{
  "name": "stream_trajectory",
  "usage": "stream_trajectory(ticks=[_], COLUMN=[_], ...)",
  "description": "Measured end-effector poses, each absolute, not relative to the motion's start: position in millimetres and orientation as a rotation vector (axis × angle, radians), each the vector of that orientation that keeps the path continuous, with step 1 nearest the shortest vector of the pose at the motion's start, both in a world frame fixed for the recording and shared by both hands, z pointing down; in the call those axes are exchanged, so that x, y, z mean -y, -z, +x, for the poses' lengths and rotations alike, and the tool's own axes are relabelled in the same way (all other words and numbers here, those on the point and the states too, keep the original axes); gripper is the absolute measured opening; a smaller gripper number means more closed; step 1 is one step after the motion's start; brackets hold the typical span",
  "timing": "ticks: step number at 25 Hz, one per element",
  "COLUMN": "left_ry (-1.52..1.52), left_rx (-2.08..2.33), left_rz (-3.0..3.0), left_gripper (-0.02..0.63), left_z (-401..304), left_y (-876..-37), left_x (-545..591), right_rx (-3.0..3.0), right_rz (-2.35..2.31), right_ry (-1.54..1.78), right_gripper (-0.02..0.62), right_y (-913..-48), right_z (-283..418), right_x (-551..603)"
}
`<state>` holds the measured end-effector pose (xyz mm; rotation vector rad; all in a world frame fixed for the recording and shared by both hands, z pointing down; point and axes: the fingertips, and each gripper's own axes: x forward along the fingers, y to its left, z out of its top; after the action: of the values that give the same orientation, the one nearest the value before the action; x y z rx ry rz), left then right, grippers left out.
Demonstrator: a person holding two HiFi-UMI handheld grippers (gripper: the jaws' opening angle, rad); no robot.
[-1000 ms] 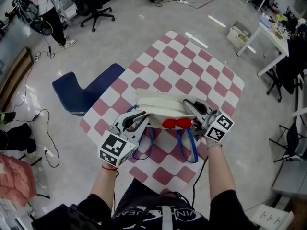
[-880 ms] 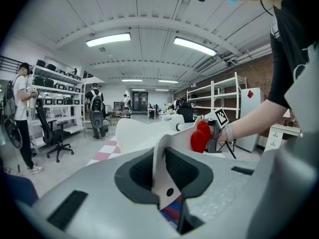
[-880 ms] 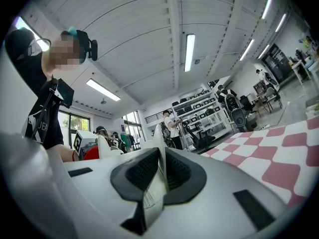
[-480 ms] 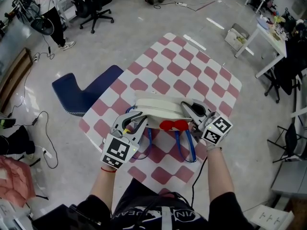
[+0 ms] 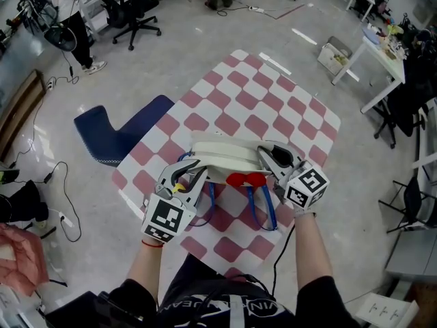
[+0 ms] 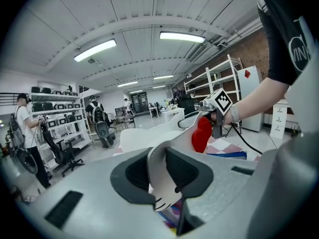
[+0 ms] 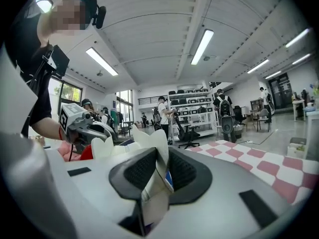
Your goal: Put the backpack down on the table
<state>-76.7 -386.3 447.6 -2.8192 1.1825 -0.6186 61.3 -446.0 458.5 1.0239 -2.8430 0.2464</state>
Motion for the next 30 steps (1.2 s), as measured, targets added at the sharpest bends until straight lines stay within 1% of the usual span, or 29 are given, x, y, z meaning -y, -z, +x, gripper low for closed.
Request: stream_trajectory(ticks=[8,18,25,30], left_ry=[0.604,0.578,0.529,0.551], left_rx=[-1.197,-1.188,-1.241,-1.212], left_rz=[-2.782,-2.746,-2.693,-2.719], left_gripper=[0.057,0.057,0.057,0.057], left_z=[-78.3,-77.8,-86.2,-82.5], left_y=[-437.9,-431.7,-408.6,-416.3], left_x=[380.0,364.5,356.1,345.8], right_rx=[2.793,2.812,2.82,2.823], right_rz=[1.103,1.144,1.167,1.153], right_ry=[-0.214,-0.141,-0.097,-0.085], right_gripper=[0.08,0.08,0.08,0.08], right_y=[-451.0,-426.5,-410.3,-405.6], right_z=[71.0,75.0,75.3,69.7], right_x=[443.4,430.4,414.4,401.8])
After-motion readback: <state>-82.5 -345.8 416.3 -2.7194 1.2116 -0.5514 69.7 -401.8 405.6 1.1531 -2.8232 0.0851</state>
